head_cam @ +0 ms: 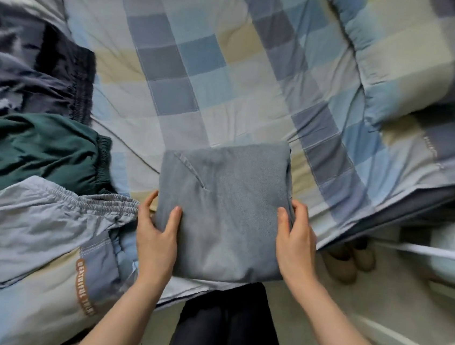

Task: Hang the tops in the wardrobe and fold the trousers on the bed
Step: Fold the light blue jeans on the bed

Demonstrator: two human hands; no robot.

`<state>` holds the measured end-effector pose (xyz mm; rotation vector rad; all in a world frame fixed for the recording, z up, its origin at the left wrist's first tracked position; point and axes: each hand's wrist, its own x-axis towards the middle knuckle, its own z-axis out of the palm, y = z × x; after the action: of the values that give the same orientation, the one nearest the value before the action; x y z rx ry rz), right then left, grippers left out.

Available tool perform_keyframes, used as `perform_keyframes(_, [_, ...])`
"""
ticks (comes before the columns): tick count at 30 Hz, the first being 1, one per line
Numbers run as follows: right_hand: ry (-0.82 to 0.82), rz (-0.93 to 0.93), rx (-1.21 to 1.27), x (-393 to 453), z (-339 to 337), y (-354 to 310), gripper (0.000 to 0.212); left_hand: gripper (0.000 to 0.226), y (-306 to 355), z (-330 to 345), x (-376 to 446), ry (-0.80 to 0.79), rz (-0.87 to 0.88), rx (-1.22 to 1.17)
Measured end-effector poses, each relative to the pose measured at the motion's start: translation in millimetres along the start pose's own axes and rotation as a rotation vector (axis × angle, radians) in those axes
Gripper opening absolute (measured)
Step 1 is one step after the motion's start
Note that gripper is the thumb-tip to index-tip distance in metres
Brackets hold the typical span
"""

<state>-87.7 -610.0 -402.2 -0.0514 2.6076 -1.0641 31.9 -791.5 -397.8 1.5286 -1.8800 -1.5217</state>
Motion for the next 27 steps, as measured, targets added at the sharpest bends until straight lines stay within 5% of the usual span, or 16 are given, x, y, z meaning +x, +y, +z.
perform_keyframes(9, [0.379, 0.064, 0.079, -124, -106, -19, 0.028, 0.053, 80, -36, -96, -0.291, 0.207, 0.054])
perform_keyframes(15, [0.471, 0.191, 0.158, -191, -158, -9, 0.032, 0.045, 114, -30, -151, -0.52, 0.293, 0.151])
perform_keyframes(27, [0.821, 0.519, 0.185, -375, -237, 110, 0.032, 0.045, 80, 21, -339, -0.953, 0.468, 0.284])
